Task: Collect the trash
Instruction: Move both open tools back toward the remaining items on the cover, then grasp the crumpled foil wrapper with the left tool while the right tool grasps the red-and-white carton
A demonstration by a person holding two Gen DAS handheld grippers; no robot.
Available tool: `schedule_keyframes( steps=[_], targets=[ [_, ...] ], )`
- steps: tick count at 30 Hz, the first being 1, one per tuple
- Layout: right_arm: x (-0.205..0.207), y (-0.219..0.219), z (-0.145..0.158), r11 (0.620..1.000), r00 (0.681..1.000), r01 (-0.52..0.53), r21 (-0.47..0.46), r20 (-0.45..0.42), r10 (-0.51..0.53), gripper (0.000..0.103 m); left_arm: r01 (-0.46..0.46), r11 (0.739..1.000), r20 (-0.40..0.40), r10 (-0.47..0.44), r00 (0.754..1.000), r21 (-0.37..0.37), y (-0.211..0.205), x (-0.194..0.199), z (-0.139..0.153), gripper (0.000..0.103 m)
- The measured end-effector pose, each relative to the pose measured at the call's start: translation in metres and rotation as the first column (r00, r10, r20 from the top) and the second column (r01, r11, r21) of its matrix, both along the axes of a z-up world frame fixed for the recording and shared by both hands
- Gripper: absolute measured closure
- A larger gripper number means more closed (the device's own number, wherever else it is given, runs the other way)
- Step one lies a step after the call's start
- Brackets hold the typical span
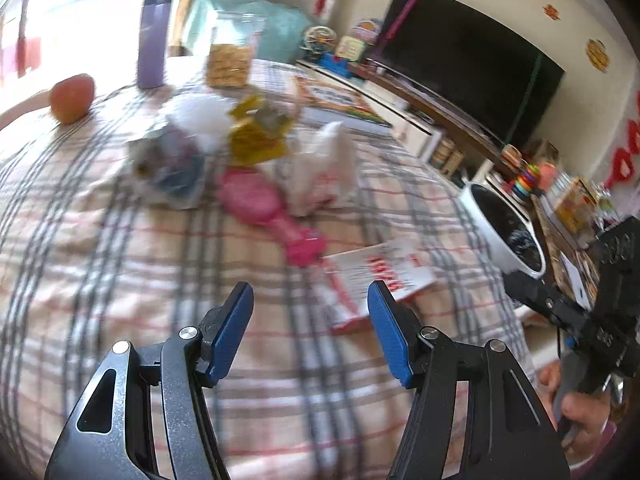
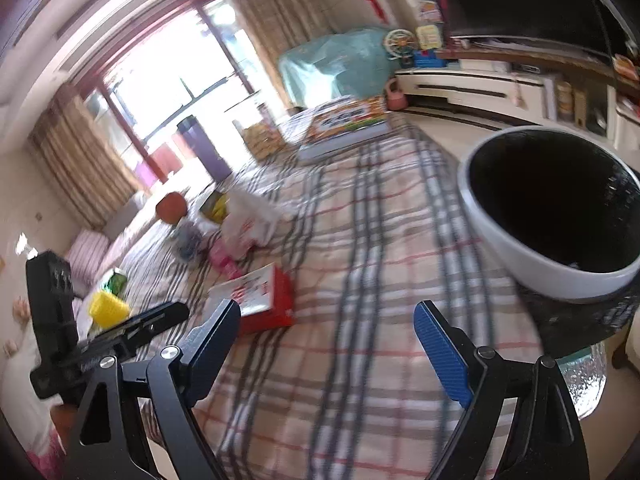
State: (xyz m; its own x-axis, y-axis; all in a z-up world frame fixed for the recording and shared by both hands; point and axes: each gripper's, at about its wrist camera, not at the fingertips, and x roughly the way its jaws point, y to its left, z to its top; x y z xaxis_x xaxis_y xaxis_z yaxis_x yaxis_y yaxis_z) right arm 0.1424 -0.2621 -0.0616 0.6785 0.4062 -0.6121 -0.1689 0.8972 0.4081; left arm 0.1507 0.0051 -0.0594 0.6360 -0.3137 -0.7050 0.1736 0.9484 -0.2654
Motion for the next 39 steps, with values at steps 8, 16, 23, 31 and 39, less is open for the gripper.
schedule_keyframes(
  steps=[8, 16, 23, 31, 39],
  targets=[
    [-0.002, 0.06, -0.005, 0.988, 0.991, -0.129, -0.082, 0.004, 0.13, 0.01, -0.077, 0.997, -0.016, 0.077, 0.997, 0.004, 0.043, -0.003, -0.01, 0.043],
    [0.007, 0.1, -0.017, 0.968, 0.985, -0.173, -0.181, -0.024, 0.171, 0.004, -0.111, 0.994, -0.026, 0.112, 0.993, 0.008, 0.063, 0.005, -0.016, 0.038],
    [0.022, 0.114, -0.024, 0.965, 0.987, -0.159, -0.206, -0.049, 0.153, 0.004, -0.114, 0.993, -0.019, 0.115, 0.993, 0.037, 0.069, 0.03, -0.015, 0.029],
    [0.037, 0.114, -0.031, 0.971, 0.987, -0.159, -0.178, -0.066, 0.149, 0.005, -0.159, 0.985, 0.002, 0.159, 0.987, 0.059, 0.083, 0.084, -0.016, 0.026],
    [0.039, 0.108, -0.031, 0.974, 0.985, -0.173, -0.143, -0.048, 0.168, 0.012, -0.135, 0.987, -0.011, 0.136, 0.991, 0.084, 0.079, 0.109, -0.029, 0.079]
  ],
)
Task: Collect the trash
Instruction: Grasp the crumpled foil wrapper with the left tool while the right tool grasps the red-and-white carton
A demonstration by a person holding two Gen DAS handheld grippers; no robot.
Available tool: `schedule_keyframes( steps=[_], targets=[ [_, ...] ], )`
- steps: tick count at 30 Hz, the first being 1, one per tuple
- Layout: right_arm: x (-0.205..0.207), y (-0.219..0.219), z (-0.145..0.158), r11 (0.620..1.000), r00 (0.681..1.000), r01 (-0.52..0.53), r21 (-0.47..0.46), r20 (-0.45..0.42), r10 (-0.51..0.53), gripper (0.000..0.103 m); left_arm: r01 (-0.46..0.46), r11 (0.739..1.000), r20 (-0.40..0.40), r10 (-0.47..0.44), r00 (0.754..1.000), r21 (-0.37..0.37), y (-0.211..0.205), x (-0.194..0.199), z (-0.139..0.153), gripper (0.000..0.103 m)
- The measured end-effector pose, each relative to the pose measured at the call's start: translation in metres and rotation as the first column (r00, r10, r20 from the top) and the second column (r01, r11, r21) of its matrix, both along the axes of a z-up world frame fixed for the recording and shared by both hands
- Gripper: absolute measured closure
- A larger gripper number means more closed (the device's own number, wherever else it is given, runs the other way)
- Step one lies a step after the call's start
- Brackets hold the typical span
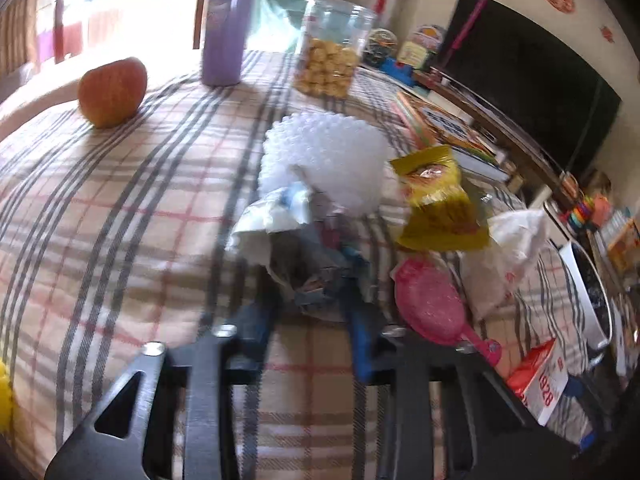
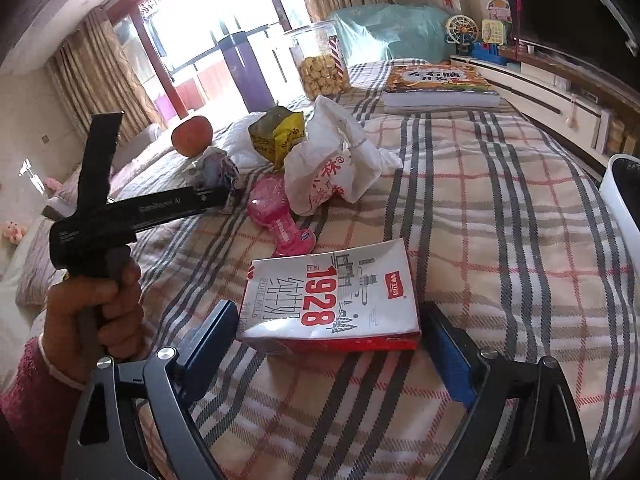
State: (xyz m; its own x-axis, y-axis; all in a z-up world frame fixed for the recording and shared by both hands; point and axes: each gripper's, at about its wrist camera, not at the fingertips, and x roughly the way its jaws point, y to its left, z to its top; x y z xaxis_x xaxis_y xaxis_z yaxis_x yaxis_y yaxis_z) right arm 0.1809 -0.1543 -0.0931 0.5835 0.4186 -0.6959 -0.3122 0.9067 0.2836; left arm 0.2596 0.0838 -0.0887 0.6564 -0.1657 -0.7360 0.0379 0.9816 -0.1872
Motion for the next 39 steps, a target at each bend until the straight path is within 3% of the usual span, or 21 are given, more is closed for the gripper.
schedule_keyframes(
  steps=[4, 16, 28, 39],
  targets=[
    [-0.004, -0.01, 0.004, 1.0, 1.0, 0.018, 0.019, 0.01, -0.018, 0.012, 0.008, 0.999, 0.028, -0.009, 1.0, 0.046, -0.006, -0.016, 0.004, 0.085],
    [-0.014, -0.06, 0.021, 0.992, 0.992, 0.107, 0.066, 0.056, -0.111, 0.012, 0.102, 0.995, 0.046, -0.1, 0.994, -0.021, -0.037, -0.08, 0.017, 0.088],
    [-0.03, -0.102, 0.026, 0.979, 0.98, 0.182, 0.088, 0.065, -0.188, 0.012, 0.297, 0.954, 0.051, -0.295, 0.954, -0.04, -0.111, -0.1, 0.025, 0.088],
    [-0.039, -0.146, 0.032, 0.959, 0.96, 0.263, 0.108, 0.071, -0.271, 0.012, 0.395, 0.918, 0.047, -0.394, 0.918, -0.022, -0.16, -0.103, 0.029, 0.088]
  ],
)
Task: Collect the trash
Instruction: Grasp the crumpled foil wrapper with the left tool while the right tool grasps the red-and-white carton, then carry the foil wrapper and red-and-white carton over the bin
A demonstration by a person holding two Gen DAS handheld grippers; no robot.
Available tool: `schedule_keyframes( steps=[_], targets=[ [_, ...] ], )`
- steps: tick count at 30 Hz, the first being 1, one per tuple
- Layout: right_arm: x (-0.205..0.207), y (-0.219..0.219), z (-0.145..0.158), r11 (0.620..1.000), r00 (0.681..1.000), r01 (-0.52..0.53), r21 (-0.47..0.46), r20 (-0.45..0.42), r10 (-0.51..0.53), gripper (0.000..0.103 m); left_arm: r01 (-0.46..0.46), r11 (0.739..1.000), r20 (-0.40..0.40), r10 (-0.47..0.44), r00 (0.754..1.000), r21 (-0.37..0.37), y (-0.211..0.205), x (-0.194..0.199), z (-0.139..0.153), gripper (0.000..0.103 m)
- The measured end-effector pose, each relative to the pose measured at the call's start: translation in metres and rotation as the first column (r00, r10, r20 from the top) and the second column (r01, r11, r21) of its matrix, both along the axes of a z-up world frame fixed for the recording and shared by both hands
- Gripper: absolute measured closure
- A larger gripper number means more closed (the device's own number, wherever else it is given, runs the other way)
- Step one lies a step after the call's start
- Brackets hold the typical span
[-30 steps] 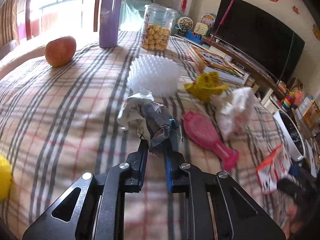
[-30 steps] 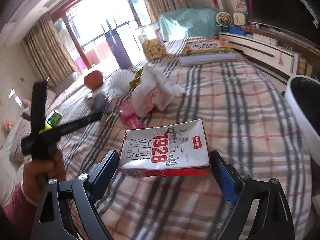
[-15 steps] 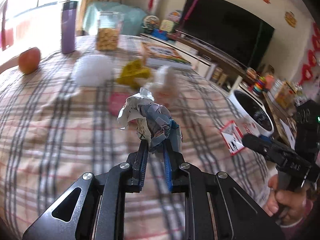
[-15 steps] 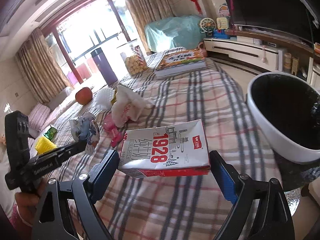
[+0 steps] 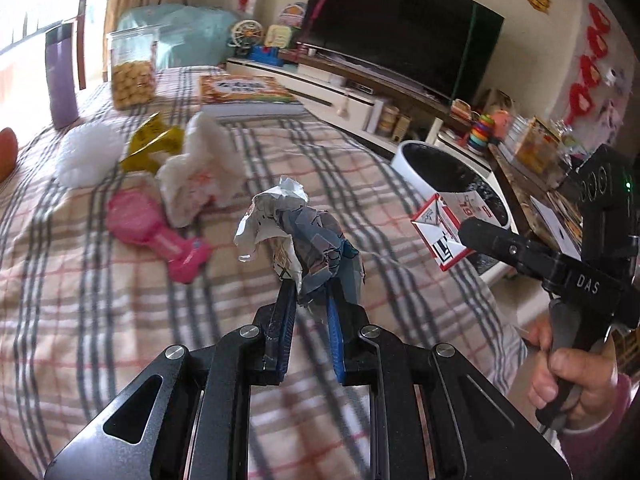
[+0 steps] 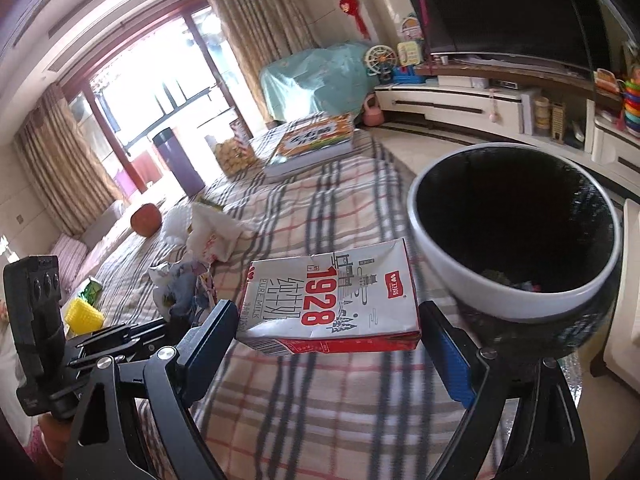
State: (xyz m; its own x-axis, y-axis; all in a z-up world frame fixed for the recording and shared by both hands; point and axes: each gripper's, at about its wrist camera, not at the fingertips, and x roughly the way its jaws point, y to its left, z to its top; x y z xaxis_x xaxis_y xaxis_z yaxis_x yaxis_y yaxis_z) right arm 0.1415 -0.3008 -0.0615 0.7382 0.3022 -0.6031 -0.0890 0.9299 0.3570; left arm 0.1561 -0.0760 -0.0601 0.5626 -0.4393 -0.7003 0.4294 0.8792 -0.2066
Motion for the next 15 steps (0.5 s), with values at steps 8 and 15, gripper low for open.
schedule_keyframes(
  steps=[8, 15],
  targets=[
    [-0.005, -0.026, 0.001, 0.999, 0.999, 0.044, 0.003, 0.005, -0.044, 0.012, 0.051, 0.999, -0.005, -0.051, 0.999, 0.005, -0.026, 0.003, 0.001, 0.088],
    [-0.005, -0.047, 0.005, 0.997, 0.997, 0.076, 0.001, 0.013, -0.076, 0.012, 0.092, 0.996, 0.004, -0.092, 0.996, 0.006, -0.05, 0.006, 0.006, 0.088]
  ],
)
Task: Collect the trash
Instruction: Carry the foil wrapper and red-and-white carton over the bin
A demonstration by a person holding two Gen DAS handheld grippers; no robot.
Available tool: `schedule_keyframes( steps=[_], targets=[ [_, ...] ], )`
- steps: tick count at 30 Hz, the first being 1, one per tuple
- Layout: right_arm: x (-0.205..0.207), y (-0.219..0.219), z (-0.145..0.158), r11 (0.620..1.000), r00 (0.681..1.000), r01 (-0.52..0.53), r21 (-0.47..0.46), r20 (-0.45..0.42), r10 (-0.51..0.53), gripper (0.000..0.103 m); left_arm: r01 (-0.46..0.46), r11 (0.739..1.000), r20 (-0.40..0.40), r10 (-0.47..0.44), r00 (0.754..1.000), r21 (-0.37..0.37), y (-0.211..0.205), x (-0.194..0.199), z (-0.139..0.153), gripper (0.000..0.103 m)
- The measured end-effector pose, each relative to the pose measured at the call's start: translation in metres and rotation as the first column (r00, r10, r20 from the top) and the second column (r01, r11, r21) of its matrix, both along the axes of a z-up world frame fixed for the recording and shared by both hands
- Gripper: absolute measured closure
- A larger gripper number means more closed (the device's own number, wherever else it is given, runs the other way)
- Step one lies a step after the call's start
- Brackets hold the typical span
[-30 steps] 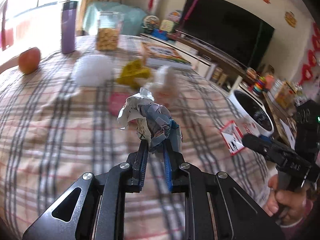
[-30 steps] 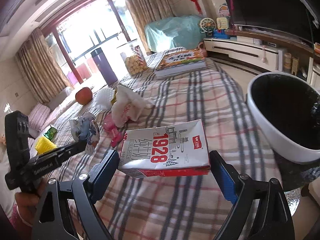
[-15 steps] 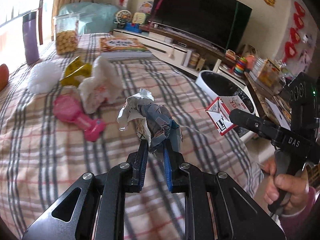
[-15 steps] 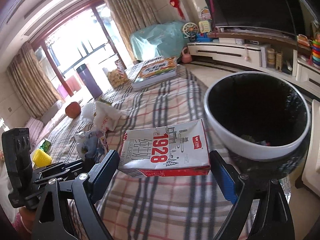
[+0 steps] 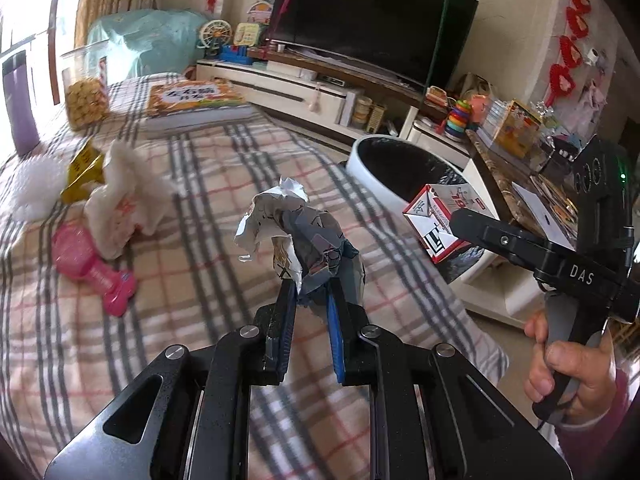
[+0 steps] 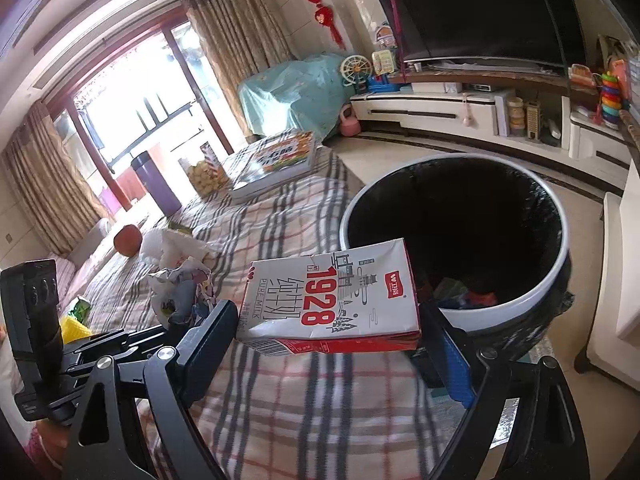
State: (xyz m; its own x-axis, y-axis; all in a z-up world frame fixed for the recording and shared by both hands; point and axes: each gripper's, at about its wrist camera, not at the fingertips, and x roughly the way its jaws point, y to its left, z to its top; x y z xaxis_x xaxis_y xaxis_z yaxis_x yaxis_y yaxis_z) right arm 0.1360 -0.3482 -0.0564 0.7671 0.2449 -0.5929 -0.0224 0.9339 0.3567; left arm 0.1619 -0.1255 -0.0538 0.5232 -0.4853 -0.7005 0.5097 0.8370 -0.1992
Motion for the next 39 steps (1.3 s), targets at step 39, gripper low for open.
schedule_keyframes(
  steps=[39],
  targets=[
    [0.042, -0.1, -0.004, 0.996, 0.996, 0.063, -0.063, -0.06, -0.067, 0.011, 0.172, 0.985, -0.053, -0.17, 0.984, 0.022, -0.131, 0.074, 0.008, 0.088]
  ],
)
